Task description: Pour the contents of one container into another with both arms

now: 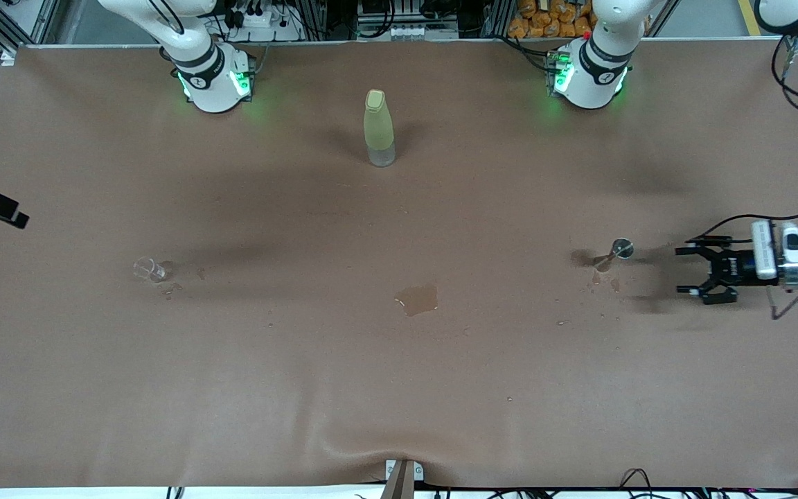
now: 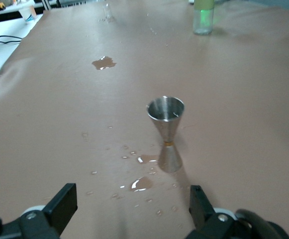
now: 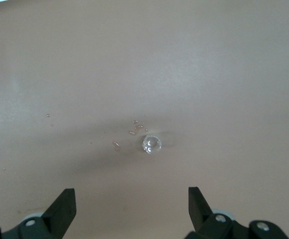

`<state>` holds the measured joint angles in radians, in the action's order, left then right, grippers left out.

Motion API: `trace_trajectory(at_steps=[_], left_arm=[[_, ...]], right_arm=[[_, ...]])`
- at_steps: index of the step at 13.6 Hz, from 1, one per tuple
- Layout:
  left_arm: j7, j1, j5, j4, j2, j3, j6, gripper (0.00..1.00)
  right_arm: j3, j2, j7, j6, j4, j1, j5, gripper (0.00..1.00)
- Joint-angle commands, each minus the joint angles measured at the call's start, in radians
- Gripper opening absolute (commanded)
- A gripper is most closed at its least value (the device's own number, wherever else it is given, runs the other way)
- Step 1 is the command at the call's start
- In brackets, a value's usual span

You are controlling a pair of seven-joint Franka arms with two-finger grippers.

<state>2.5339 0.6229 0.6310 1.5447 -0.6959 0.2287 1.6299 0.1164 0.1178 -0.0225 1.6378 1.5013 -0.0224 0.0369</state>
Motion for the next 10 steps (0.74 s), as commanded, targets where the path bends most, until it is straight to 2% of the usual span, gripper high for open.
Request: trace_trajectory(at_steps=[1, 2, 5, 7, 10], left_arm=[[-0.029, -0.026, -0.028, -0.007, 0.116, -0.005, 0.022, 1.00], [-0.036, -0.041, -0.034, -0.015, 0.146, -0.006, 0.024, 1.00], [-0.099, -0.115, -0.169, -0.092, 0.193, -0.005, 0.027, 1.00], [-0.266, -0.167, -0.237, -0.136, 0.223, 0.001, 0.027, 1.00], [-0.582, -0.224, -0.258, -0.166, 0.248, 0.009, 0.027, 1.00]], right_arm=[[0.011, 0.009, 0.009, 0.043, 0.019, 0.016, 0.009, 1.00], [0.011, 0.010, 0.009, 0.040, 0.019, 0.016, 0.005, 1.00], [0.012, 0.020, -0.010, 0.039, 0.002, 0.016, 0.012, 1.00], [0.014, 0.025, -0.002, 0.022, -0.026, 0.013, 0.000, 1.00], [0.016, 0.025, 0.004, 0.008, -0.029, 0.004, 0.012, 1.00]])
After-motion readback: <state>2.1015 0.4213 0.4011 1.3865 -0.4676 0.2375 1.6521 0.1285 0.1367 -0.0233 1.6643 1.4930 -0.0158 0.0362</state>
